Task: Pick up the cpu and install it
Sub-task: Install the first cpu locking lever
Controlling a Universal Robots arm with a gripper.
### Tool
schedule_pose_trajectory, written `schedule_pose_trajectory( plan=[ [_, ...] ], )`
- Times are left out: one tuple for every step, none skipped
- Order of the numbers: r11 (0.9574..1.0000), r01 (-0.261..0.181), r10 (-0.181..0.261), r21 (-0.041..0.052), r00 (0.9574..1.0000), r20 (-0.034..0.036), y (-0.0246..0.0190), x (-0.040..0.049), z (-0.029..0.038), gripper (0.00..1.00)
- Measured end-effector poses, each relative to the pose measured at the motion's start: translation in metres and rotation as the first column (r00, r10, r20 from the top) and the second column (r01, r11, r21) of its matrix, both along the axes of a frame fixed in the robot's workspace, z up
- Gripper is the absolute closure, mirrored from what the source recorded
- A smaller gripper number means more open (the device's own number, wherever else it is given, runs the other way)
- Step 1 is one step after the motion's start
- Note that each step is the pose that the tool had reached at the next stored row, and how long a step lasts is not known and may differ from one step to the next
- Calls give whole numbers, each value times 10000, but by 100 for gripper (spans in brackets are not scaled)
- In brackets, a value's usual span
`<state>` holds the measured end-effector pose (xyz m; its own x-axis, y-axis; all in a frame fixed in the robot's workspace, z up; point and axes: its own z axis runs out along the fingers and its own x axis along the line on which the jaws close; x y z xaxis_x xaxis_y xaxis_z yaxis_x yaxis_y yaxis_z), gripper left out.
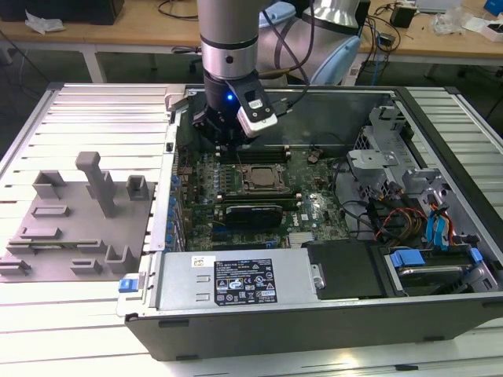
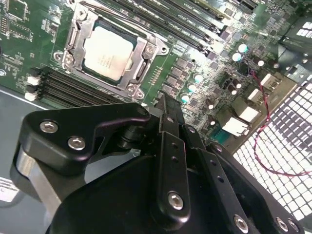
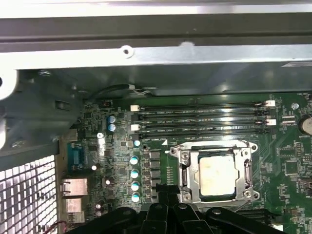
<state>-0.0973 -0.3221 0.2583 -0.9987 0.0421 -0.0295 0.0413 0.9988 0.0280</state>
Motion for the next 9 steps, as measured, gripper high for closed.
schedule_pose_trajectory(
  plan=[
    [10000,0,0,0,10000,1,0,-14,-1,89],
    [10000,0,0,0,10000,0,0,-17,-1,89],
    [10000,-2,2,-1,10000,0,0,-16,-1,89],
    [10000,-2,2,-1,10000,-1,0,-18,0,89],
    [10000,-1,1,-1,10000,0,0,-18,-1,89],
    [10000,-1,1,-1,10000,0,0,-19,-1,89],
    [10000,-1,1,-1,10000,-2,0,-19,-1,89],
    [10000,-1,1,-1,10000,-48,0,-20,-1,89],
    [10000,0,0,3,9999,-164,0,-19,-4,89]
  ],
)
